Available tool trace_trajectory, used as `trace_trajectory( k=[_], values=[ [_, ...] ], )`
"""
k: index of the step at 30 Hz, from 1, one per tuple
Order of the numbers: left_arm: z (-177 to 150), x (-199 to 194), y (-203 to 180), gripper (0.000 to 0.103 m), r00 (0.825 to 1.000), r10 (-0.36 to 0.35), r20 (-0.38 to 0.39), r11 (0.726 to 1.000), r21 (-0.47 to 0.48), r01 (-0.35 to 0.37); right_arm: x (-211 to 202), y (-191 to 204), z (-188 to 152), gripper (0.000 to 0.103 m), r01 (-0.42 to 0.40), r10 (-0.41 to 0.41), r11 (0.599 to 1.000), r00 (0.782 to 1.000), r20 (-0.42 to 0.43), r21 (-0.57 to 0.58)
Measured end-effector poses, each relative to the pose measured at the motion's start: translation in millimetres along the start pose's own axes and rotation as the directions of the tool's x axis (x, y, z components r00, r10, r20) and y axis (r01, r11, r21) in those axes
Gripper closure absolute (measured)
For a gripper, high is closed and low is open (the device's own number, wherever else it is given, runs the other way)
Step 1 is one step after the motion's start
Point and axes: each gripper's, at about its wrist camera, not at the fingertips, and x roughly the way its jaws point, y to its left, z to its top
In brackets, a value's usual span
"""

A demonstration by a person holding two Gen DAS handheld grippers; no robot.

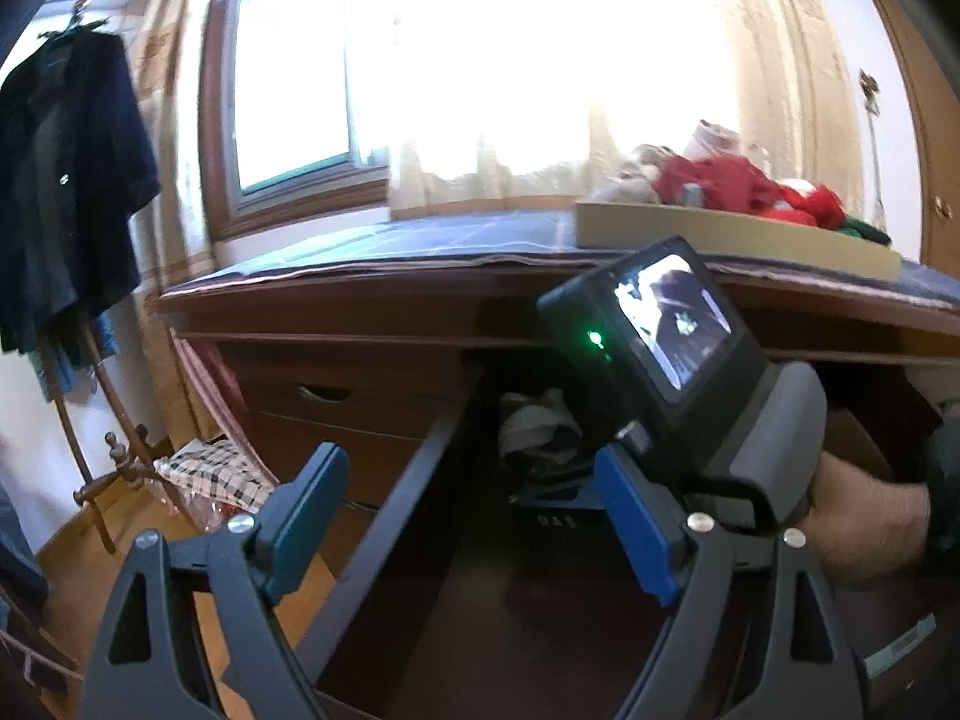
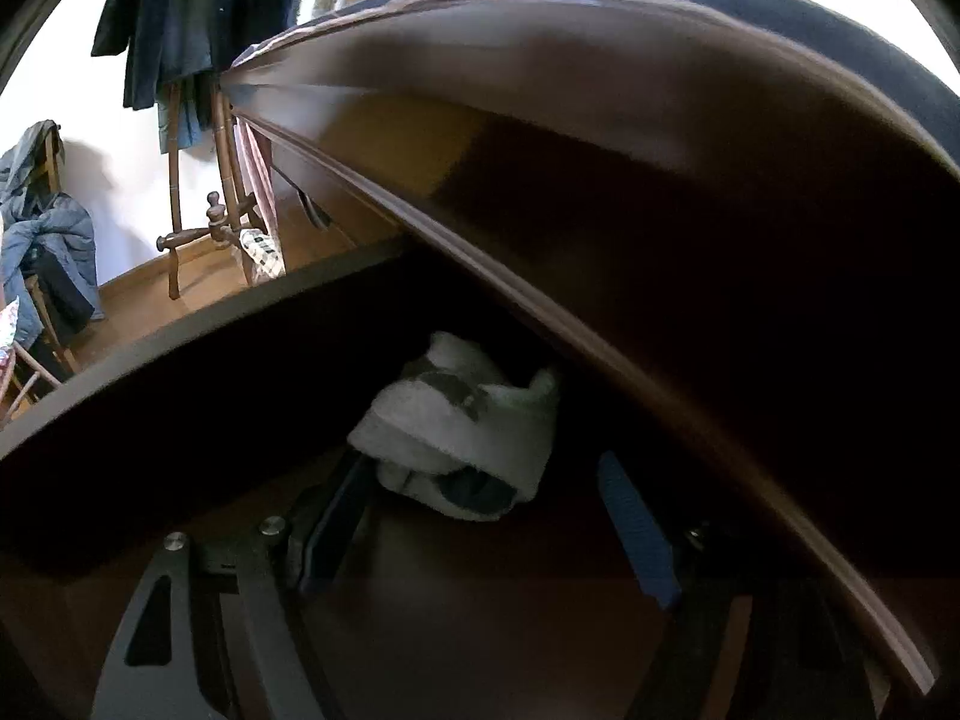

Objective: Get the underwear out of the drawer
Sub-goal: 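Close the right gripper on the white-grey sock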

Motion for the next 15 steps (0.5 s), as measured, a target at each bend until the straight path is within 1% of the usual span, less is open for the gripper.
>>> trace_trajectory(
  k=[4,10,12,13,15],
  values=[
    [-1,0,7,0.017,0.999,0.029,0.022,0.999,-0.02,-0.029,6,11,2,0.024,-0.039,0.039,0.999,0.999,0.003,-0.015],
    [-3,-3,10,0.014,0.997,0.059,0.056,0.998,-0.017,-0.058,9,12,2,0.025,-0.023,0.023,0.998,1.0,-0.005,-0.058],
    [-3,-3,13,0.014,0.996,0.07,0.057,0.997,-0.025,-0.069,12,16,2,0.046,-0.018,0.017,0.997,1.0,-0.007,-0.077],
    [-3,-3,15,0.014,0.996,0.071,0.056,0.997,-0.03,-0.07,15,19,4,0.047,-0.019,0.018,0.996,1.0,-0.012,-0.087],
    [-3,-2,15,0.013,0.996,0.07,0.054,0.997,-0.03,-0.069,17,20,5,0.057,-0.031,0.029,0.994,0.999,-0.02,-0.102]
  ],
)
